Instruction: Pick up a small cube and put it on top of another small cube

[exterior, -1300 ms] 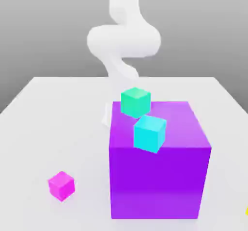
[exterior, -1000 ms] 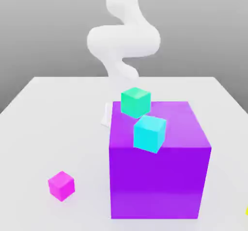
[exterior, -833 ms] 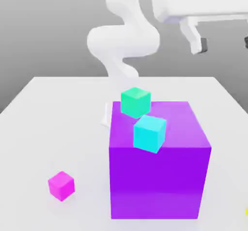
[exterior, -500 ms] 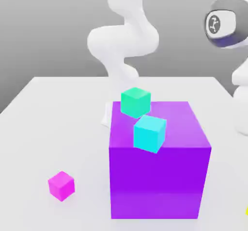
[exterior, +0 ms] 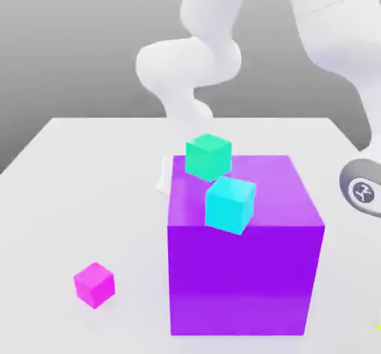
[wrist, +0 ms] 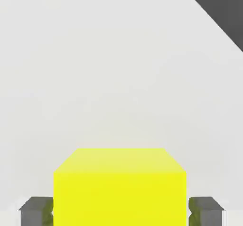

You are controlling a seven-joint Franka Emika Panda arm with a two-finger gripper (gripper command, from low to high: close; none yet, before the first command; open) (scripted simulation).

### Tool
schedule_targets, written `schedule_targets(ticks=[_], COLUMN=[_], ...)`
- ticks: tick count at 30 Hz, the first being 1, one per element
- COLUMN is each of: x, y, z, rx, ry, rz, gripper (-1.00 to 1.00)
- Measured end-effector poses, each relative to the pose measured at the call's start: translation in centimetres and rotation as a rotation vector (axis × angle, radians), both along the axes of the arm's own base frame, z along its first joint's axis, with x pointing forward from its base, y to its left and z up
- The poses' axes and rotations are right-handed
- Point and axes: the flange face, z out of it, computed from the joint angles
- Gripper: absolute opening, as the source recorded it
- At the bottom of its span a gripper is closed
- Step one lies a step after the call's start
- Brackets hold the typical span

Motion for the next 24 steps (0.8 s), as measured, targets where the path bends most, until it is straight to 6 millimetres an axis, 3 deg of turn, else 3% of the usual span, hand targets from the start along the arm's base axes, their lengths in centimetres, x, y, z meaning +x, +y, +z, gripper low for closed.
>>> schedule_targets(ticks=[3,7,9,15,18,21,24], x=[0.0,0.1,1.4,5.5,6.8,7.0,6.0], y=[0.0,-0.1,-1.9,-10.6,-16.5,-22.1,-26.4], z=[-0.1,4.7,6.7,15.8,20.4,24.7,28.8], rx=[0.000,0.000,0.004,0.019,0.017,0.010,-0.001], ry=[0.000,0.001,-0.005,-0.064,-0.100,-0.137,-0.177], rz=[0.001,-0.007,-0.068,-0.237,-0.341,-0.441,-0.517], gripper=[-1.00,-1.00,-1.00,-1.00,-1.00,-1.00,-1.00])
